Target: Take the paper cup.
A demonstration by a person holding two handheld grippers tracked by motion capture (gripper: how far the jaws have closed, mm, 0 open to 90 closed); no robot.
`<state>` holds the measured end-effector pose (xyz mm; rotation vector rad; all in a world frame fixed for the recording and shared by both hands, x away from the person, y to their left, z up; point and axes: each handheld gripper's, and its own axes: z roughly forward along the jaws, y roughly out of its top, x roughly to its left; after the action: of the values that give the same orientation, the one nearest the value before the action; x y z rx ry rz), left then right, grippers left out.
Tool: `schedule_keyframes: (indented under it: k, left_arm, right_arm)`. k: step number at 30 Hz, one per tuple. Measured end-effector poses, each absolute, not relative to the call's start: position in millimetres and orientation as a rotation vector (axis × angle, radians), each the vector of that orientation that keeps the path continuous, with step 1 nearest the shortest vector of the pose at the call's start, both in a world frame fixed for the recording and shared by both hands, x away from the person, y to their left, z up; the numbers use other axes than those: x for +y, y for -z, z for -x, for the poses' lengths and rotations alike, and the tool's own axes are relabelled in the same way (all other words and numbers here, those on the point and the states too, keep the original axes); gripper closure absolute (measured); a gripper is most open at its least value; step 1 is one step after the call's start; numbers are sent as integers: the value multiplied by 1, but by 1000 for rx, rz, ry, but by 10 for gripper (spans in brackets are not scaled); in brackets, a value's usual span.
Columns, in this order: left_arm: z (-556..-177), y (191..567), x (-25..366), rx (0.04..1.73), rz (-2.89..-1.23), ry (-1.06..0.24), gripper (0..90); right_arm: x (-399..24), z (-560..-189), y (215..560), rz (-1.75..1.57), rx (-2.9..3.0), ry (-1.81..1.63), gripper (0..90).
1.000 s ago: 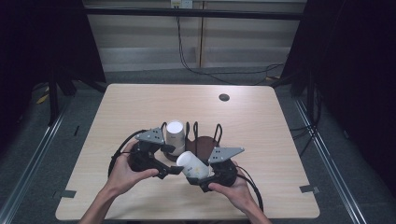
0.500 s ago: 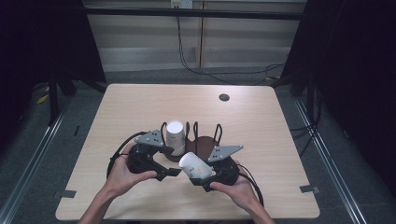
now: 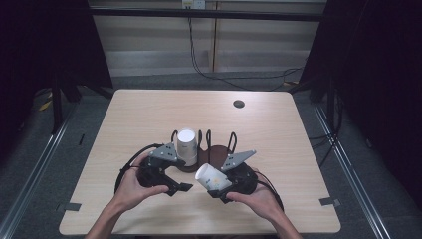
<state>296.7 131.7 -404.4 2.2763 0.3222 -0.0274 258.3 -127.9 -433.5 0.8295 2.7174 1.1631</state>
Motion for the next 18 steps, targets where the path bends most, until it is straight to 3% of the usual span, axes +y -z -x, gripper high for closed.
schedule_keyframes:
  k: [18]
  left_arm:
    - [-291,416,117,280,-2324,10,187]
  right_arm:
    - [-123,-264,420,-709,2817,-967,278]
